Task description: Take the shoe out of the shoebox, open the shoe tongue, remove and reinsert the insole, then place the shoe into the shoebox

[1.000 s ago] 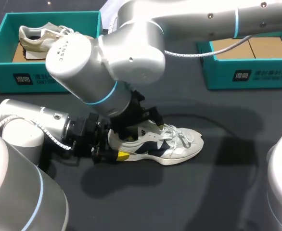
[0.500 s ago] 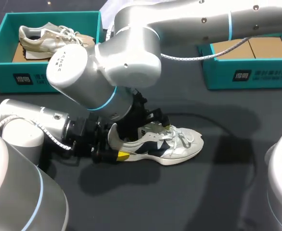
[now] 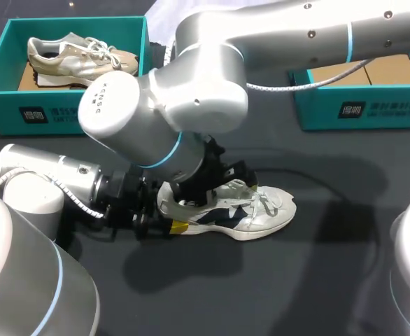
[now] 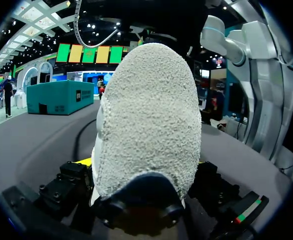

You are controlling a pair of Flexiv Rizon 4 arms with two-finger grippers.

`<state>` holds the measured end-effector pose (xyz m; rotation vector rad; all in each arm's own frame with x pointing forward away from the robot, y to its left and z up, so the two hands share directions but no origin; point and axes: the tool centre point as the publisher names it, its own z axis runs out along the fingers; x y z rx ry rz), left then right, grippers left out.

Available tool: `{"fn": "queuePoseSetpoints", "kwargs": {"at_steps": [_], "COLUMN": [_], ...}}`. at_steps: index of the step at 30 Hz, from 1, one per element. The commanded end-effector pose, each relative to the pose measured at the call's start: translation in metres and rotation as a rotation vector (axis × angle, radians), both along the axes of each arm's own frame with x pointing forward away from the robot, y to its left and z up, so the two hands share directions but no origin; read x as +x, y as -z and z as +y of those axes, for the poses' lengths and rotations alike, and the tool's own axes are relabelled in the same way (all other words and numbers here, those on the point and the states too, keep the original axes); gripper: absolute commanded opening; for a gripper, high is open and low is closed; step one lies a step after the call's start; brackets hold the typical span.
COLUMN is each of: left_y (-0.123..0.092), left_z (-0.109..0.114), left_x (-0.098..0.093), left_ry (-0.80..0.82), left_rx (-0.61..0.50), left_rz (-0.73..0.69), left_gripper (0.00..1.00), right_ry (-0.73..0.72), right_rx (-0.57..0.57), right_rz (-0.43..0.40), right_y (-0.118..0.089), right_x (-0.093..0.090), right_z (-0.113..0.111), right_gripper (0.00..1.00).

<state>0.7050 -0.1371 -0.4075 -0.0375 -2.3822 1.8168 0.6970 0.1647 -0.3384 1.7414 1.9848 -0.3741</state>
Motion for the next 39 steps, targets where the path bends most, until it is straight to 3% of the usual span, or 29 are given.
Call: {"fn": "queuePoseSetpoints", "kwargs": {"at_steps": [1,3,7,17,23,27,33,39], "left_y": [0.001,0.001,0.001,0.001,0.001,0.001,0.001,0.001], "left_z": [0.0,0.0,0.0,0.0,0.0,0.0,0.0,0.0], "left_x": [-0.001,-0.001,-0.001,-0.001,-0.001,-0.001,-0.001,-0.001], "left_ry": [-0.001,-0.001,-0.001,-0.001,-0.001,-0.001,-0.001,-0.001], "left_rx": [0.003,0.003,0.003,0.003,0.003,0.003,0.003,0.003], "left_rz": [0.0,0.0,0.0,0.0,0.0,0.0,0.0,0.0], "left_gripper": [0.0,0.0,0.0,0.0,0.0,0.0,0.0,0.0], "right_ry": [0.254,0.257,0.264,0.264,0.259,0.246,0.18,0.032], "right_rx": [0.058,0.068,0.089,0.13,0.153,0.177,0.225,0.43], "right_rz": [-0.16,-0.161,-0.158,-0.11,-0.07,-0.033,0.02,0.062], "right_y": [-0.005,-0.006,-0.009,-0.016,-0.021,-0.024,-0.028,-0.032], "right_x": [-0.004,-0.003,-0.001,0.001,0.002,0.004,0.011,0.015], "right_z": [-0.003,-0.002,-0.002,0.001,0.006,0.005,-0.003,-0.032], "right_gripper": [0.92,0.82,0.49,0.39,0.12,0.0,0.0,0.0]}}
